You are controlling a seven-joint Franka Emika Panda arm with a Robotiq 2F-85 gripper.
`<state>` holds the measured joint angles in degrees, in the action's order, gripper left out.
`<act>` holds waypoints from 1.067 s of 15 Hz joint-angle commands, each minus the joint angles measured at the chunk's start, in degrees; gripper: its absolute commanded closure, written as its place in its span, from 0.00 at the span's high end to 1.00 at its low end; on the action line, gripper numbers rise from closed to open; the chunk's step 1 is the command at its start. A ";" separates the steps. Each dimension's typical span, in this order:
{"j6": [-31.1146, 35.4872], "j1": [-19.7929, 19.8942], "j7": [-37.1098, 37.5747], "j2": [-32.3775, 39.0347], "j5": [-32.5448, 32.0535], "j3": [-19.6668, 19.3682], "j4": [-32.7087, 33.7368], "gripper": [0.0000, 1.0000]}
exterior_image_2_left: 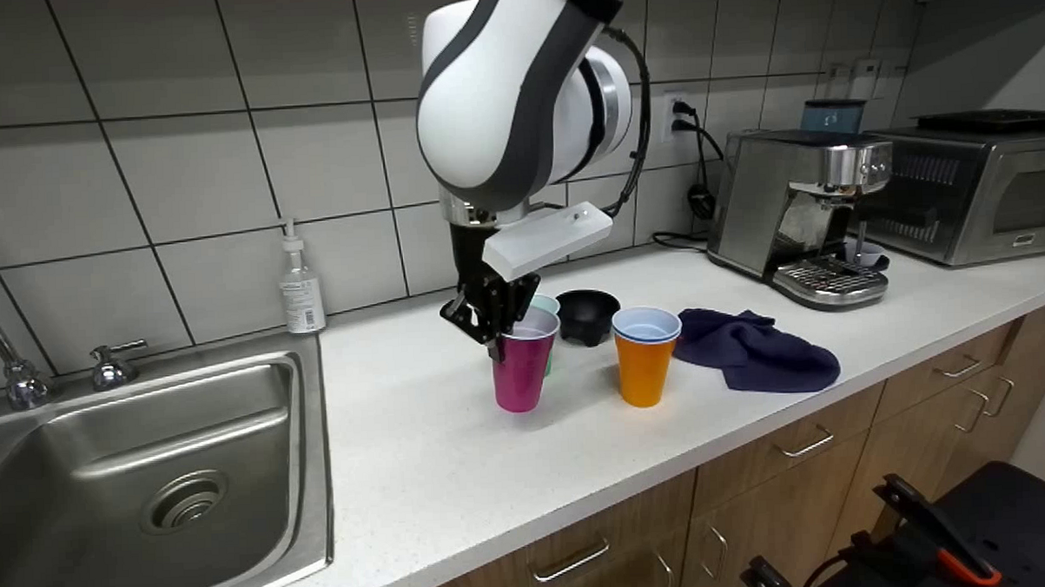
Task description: Stack the four cups together.
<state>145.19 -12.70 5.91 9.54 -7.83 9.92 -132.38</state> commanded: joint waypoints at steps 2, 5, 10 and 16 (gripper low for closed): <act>-0.59 0.18 0.43 -8.04 -0.71 0.04 -5.07 0.01; -0.82 0.67 1.26 -11.27 -1.94 -0.26 -6.34 0.01; -2.00 2.03 2.65 -16.04 -4.85 -0.66 -8.14 0.01; -5.24 4.17 5.60 -21.10 -8.00 -0.21 -10.32 0.01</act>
<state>142.70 -9.99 8.83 -7.25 -13.59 8.93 -140.50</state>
